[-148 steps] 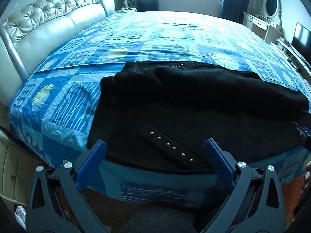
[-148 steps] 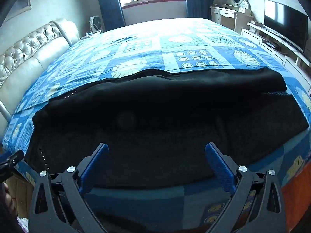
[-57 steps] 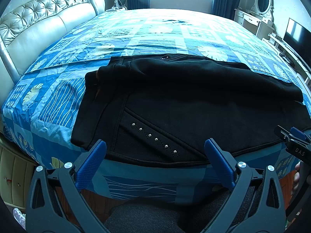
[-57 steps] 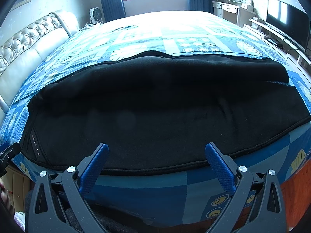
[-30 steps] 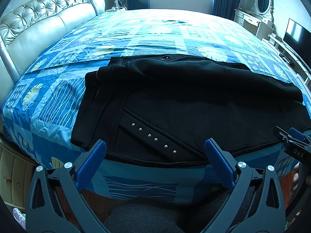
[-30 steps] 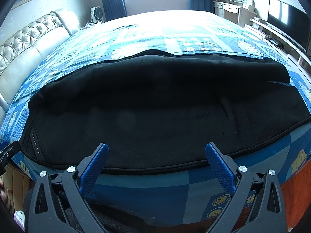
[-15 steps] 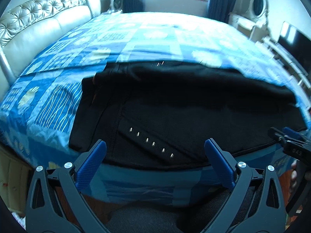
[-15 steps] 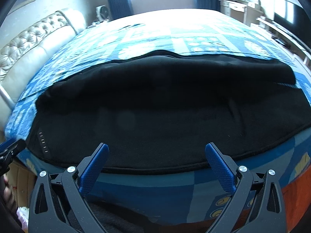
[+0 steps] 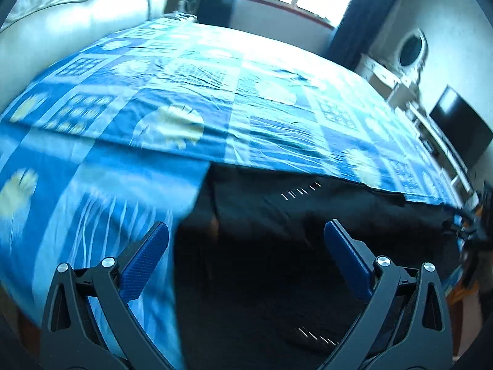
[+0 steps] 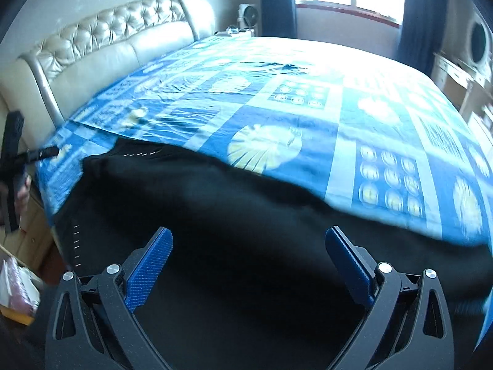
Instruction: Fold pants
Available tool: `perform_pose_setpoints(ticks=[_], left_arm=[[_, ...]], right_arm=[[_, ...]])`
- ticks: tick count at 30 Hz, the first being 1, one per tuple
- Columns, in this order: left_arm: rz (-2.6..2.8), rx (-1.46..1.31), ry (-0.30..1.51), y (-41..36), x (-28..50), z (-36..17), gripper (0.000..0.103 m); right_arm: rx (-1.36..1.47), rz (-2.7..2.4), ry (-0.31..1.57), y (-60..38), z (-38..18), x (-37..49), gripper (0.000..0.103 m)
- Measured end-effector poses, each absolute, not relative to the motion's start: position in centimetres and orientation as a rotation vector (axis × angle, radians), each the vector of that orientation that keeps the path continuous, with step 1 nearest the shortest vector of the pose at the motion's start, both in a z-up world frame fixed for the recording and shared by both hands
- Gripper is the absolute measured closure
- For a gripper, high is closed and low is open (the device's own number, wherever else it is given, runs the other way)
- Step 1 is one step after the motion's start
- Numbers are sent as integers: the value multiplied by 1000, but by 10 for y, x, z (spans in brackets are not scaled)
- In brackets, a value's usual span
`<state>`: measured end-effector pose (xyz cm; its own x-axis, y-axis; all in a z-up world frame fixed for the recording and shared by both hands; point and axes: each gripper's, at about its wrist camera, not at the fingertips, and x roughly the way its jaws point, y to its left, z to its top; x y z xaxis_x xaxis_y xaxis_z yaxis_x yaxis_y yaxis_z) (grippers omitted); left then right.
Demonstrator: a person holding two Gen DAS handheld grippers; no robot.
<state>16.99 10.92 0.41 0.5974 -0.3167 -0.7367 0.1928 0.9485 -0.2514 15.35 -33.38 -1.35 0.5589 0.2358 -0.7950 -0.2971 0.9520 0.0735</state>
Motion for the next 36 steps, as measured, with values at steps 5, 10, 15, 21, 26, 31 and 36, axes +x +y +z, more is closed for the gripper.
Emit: perform_pose_setpoints(ticks=[5, 10, 15, 21, 26, 31, 36], left_arm=[[-375, -77, 987, 111, 249, -34, 2], [-387, 58, 1047, 101, 294, -71, 2], [-466, 100, 1107, 95, 306, -89, 3], [-533, 195, 1117, 77, 308, -88, 34], [-550, 240, 1107, 62, 307, -75, 73], [-498, 155, 986, 65, 309, -34, 77], [-504, 77, 881, 72, 288, 7, 77]], right_arm=[[-89, 346, 1033, -347, -47, 220, 4], [-111, 392, 1124, -349, -78, 260, 5], [-140, 449, 1182, -345, -98, 282, 6], [-110, 542, 1239, -342, -101, 287, 64], [-145, 559, 1228, -331, -89, 277, 93], [-186, 440, 1080, -329, -49, 273, 94], [-268, 357, 929, -318, -12, 245, 94]])
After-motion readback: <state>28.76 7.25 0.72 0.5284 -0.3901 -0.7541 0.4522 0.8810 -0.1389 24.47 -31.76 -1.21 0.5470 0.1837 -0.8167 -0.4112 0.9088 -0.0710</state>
